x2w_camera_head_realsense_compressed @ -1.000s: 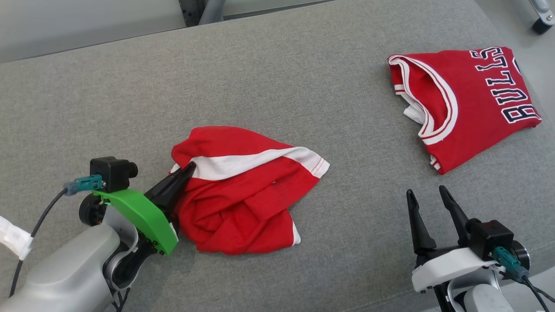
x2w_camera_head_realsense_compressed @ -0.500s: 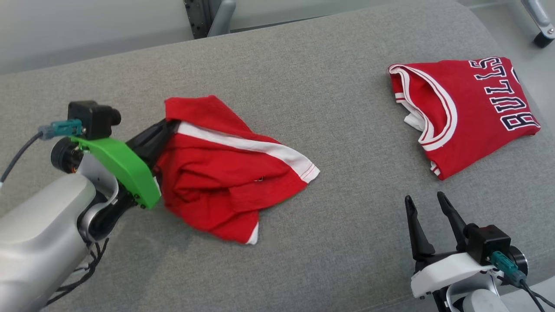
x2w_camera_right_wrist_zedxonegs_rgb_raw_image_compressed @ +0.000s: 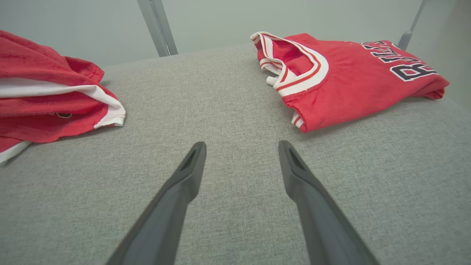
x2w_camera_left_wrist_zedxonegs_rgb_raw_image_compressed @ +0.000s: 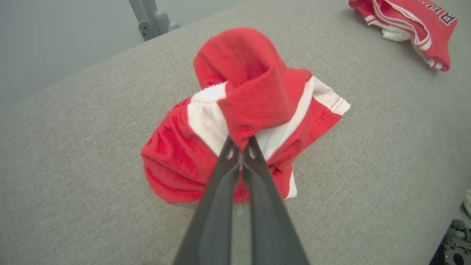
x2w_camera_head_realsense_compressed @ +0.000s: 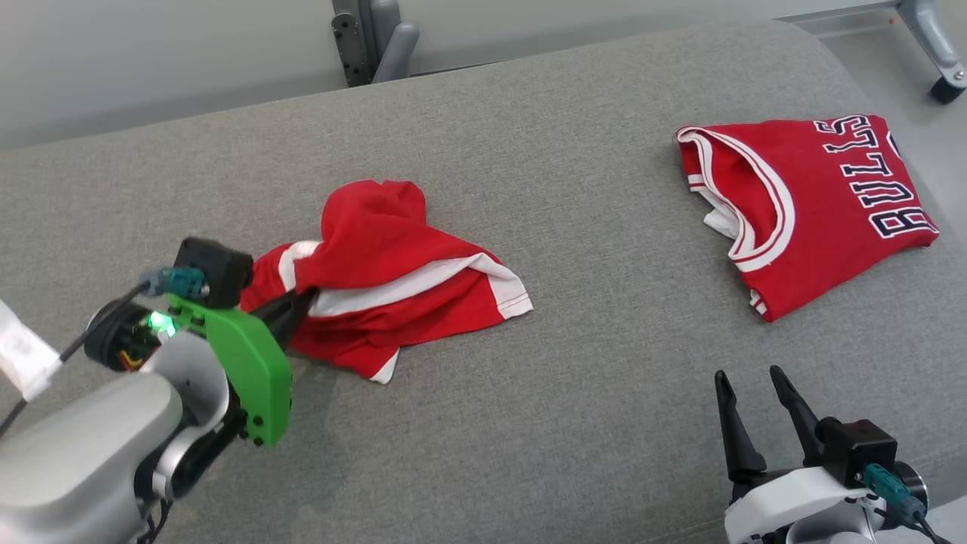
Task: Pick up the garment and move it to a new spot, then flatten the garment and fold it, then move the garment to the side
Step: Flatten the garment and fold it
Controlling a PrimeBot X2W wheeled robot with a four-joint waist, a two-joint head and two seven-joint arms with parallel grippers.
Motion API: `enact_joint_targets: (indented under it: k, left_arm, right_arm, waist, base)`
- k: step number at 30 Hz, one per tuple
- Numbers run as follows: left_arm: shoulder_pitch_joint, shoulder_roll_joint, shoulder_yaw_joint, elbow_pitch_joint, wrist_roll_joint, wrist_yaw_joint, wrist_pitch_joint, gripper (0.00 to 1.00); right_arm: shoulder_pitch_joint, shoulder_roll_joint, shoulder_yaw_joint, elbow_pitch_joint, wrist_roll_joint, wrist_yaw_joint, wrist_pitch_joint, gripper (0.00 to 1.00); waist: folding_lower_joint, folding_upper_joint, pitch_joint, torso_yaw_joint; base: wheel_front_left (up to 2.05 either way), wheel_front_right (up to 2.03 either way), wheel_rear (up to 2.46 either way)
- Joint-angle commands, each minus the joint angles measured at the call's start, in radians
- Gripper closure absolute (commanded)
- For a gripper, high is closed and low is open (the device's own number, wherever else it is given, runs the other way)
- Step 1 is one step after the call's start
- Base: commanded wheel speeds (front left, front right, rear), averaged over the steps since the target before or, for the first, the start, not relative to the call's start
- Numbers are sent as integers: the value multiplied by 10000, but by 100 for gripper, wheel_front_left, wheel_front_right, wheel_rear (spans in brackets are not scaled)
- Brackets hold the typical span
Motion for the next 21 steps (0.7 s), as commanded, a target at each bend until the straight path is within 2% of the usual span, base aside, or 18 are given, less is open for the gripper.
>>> enact_joint_targets:
  k: [1,6,8,12,14,15,16,17,18,21]
  left_arm:
    - [316,198,-23,-294,179,229,14,100]
    - [1794,874,-108,-1732,-168,1038,-187,100]
    - [2332,919,-11,-2092,-582,1242,-473,100]
    - [3170,733,74,-2193,-1197,1335,-969,90]
    - [3474,574,77,-2056,-1333,1264,-1155,70]
    - [3597,516,63,-1975,-1393,1207,-1217,65]
    - [3711,465,63,-1877,-1451,1186,-1303,55]
    - [3776,409,90,-1777,-1489,1156,-1417,22]
    - [3843,350,118,-1724,-1523,1114,-1515,0]
    - [4003,368,175,-1863,-1458,1097,-1864,0]
  right_arm:
    - [74,-30,-51,8,56,-16,-27,0]
    - [69,-26,-41,45,66,-16,-29,0]
    - [-57,-26,37,54,54,-16,-29,0]
    - [-249,-26,173,80,-24,-16,-29,0]
    - [-322,-32,179,98,-54,-16,-29,0]
    - [-360,-32,171,110,-77,-16,-29,0]
    - [-387,-29,179,115,-108,-16,-29,0]
    - [-400,-27,175,116,-131,-16,-29,0]
    - [-404,-29,157,118,-154,-16,-29,0]
    - [-352,-29,125,144,-219,-16,-29,0]
  waist:
    - [0,111,54,74]
    - [0,111,251,421]
    - [0,111,323,558]
    - [0,111,437,803]
    - [0,111,497,892]
    - [0,111,512,930]
    - [0,111,527,959]
    - [0,111,543,988]
    - [0,111,556,1016]
    - [0,111,549,1071]
  base:
    - [0,0,0]
    - [0,0,0]
    - [0,0,0]
    - [0,0,0]
    - [0,0,0]
    - [0,0,0]
    - [0,0,0]
    - [0,0,0]
    - [0,0,0]
    - [0,0,0]
